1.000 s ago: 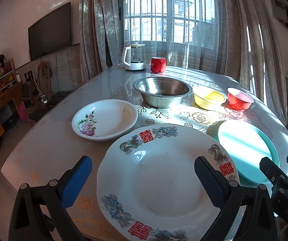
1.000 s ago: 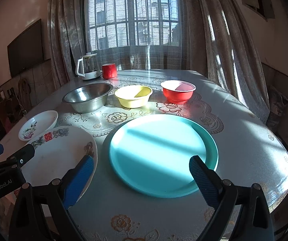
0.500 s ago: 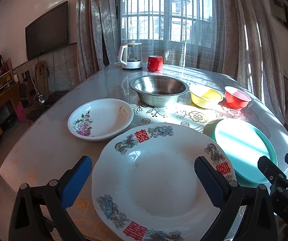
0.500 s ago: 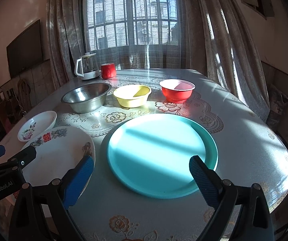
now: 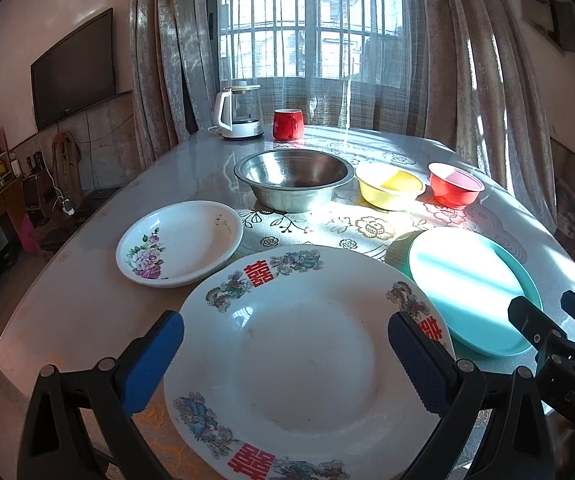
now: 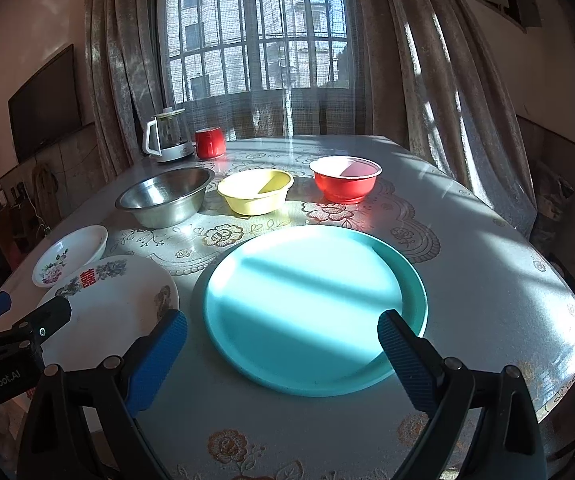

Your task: Organize plates and bowls

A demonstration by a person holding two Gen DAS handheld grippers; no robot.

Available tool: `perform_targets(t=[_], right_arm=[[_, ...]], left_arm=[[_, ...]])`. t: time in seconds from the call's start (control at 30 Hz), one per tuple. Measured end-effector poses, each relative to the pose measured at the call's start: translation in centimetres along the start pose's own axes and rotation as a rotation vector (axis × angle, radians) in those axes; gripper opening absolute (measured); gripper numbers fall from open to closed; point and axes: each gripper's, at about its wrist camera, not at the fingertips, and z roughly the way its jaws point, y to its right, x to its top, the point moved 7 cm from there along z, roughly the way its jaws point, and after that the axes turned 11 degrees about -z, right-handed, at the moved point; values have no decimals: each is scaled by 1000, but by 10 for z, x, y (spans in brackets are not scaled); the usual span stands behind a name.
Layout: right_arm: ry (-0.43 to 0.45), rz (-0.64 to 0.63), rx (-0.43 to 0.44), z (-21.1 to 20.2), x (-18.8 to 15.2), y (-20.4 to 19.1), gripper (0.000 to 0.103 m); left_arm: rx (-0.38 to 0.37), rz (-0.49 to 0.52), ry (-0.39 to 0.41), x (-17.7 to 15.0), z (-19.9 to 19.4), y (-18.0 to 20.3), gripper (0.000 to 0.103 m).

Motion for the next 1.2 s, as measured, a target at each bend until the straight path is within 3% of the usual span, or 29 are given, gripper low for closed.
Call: perform_targets(t=[0.13, 0.27, 0.33, 0.4, 0.47, 0.57, 0.63, 0.7, 0.93, 1.2], right_arm=[[-2, 22, -7, 2, 0, 12, 98], [5, 69, 14, 2, 4, 36, 96], [-5, 128, 33, 4, 5, 56, 92], [-25, 195, 45, 9, 2, 78, 80], [-61, 250, 66, 18, -4, 96, 68], [-126, 296, 75, 34, -16, 114, 54], [-157, 311, 70, 44, -24, 122, 44], [-175, 327, 78, 51, -30, 125, 37], [-204, 347, 106, 68, -36, 126, 31], [-204, 333, 91, 73, -36, 129, 20]], left_arm=[[-56, 30, -33, -2, 3, 14, 103], [-185, 2, -157, 2, 13, 29, 103], [-211, 16, -127, 12, 13, 36, 102], [-217, 40, -137, 21, 18, 43, 95], [-254, 69, -221, 26, 31, 54, 62], [-273, 118, -289, 30, 51, 68, 42], [-305, 131, -326, 31, 59, 80, 40], [-315, 151, -353, 33, 69, 91, 31], [-370, 212, -502, 24, 108, 126, 20], [-309, 271, -563, 14, 139, 135, 13]])
